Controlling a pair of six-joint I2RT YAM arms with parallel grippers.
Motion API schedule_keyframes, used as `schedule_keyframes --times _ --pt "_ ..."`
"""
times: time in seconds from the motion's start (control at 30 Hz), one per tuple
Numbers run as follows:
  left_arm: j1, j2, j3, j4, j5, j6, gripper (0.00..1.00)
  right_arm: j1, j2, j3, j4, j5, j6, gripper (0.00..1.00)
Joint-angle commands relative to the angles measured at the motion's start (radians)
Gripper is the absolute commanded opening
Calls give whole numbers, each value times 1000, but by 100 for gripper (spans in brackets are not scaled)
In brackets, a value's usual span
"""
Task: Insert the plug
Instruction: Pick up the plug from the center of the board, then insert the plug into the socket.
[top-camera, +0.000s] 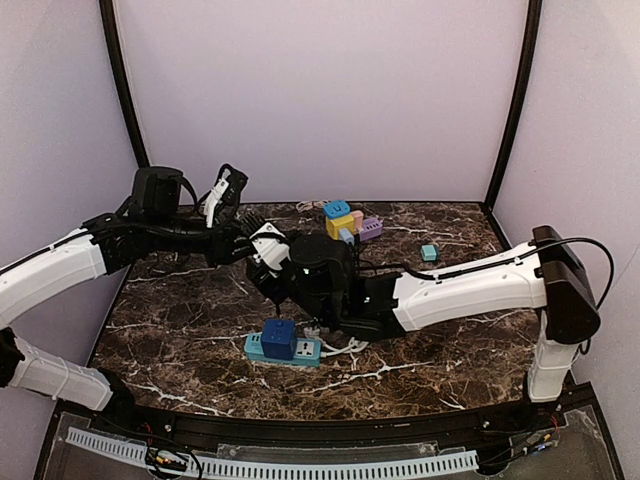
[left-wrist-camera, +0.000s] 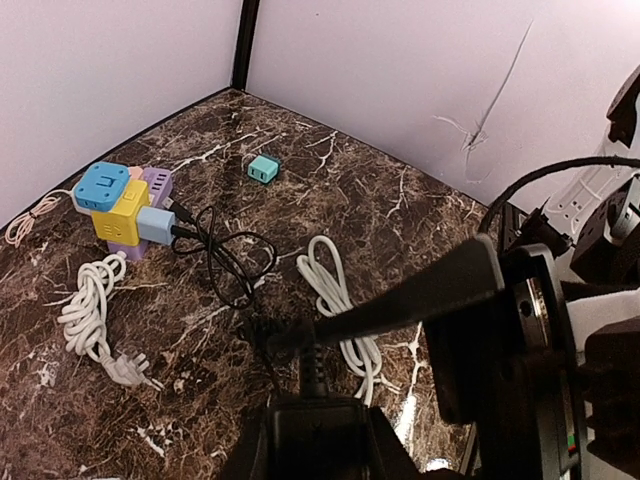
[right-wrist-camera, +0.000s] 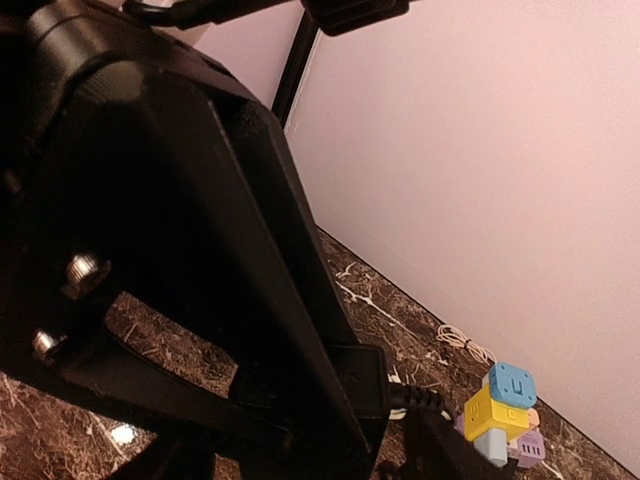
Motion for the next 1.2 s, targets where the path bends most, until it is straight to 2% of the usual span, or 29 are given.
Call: schedule_keyframes --times 0.0,0.03,0.07,0.1,0.2,0.27,0.47,0.73,0.87,0.97,1.03,1.17 --pt "1 0 29 -76 70 214 1 -9 -110 -34 -154 -39 5 98" --pt "1 -1 37 -135 134 292 1 -8 -153 -59 -220 -61 10 99" --pt "-2 -6 41 -170 155 429 1 -11 -229 -98 -281 -110 19 99" --pt "-4 -2 44 -249 166 487 1 -15 -292 -143 -344 -181 38 98" --pt "-38 31 73 -406 165 708 1 -75 -494 -279 -466 -562 144 99" --pt "-88 59 95 -468 136 802 1 -110 -595 -372 -456 -702 195 99" --pt "-155 190 208 -419 57 831 1 -130 -733 -519 -431 -612 270 99" --pt "-153 335 336 -442 -4 917 1 -143 -738 -561 -397 -576 269 99" --pt "-106 408 439 -302 -61 893 1 -155 -733 -565 -400 -582 264 99" --pt "-35 485 625 -325 -71 924 1 -162 -729 -561 -409 -579 264 99" --pt "-23 526 675 -371 -68 947 1 -164 -728 -564 -406 -568 264 99" --pt "-70 500 527 -420 -31 918 1 -167 -711 -568 -395 -546 279 99"
